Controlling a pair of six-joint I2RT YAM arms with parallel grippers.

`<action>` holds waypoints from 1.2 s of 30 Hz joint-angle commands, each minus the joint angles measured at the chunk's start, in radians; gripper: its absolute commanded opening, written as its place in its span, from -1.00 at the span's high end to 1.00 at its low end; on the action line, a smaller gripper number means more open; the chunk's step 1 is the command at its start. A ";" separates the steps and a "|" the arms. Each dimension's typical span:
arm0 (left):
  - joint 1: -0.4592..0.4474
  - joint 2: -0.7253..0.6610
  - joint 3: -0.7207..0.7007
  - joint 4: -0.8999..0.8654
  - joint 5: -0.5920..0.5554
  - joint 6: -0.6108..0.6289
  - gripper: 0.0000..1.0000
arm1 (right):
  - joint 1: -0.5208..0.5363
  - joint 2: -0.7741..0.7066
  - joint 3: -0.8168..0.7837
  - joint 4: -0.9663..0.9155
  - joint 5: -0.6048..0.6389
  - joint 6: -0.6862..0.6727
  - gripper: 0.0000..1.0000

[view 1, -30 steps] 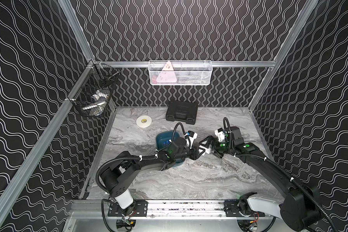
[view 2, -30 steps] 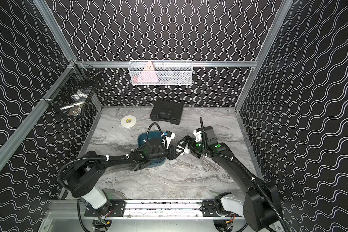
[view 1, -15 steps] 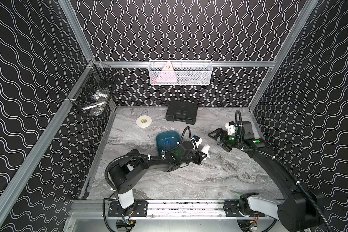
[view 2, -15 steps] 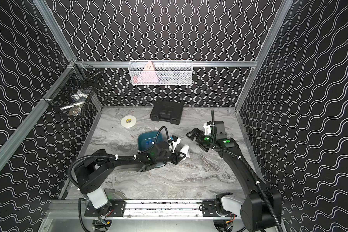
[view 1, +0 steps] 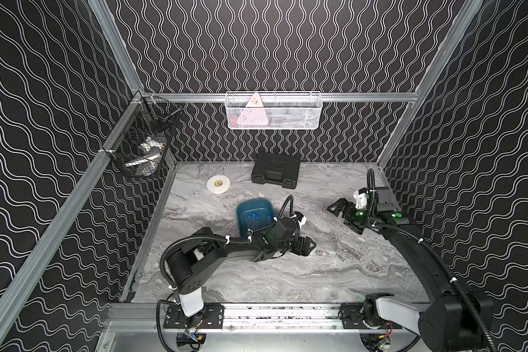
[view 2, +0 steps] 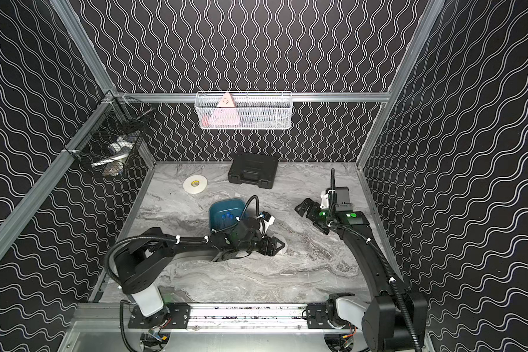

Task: Wipe the exteriors of test tubes
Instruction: Place the cleaning item at the center of the board, then reset both arms

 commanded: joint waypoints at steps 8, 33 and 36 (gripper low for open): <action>-0.004 -0.288 -0.061 -0.184 -0.227 0.208 -0.98 | -0.002 -0.013 -0.039 0.053 0.228 -0.105 -0.99; 0.753 -0.214 -0.527 0.558 -0.527 0.605 -0.98 | -0.083 0.453 -0.599 1.628 0.498 -0.500 -0.99; 0.796 -0.073 -0.601 0.875 -0.506 0.591 -0.98 | -0.111 0.438 -0.562 1.509 0.454 -0.485 -0.99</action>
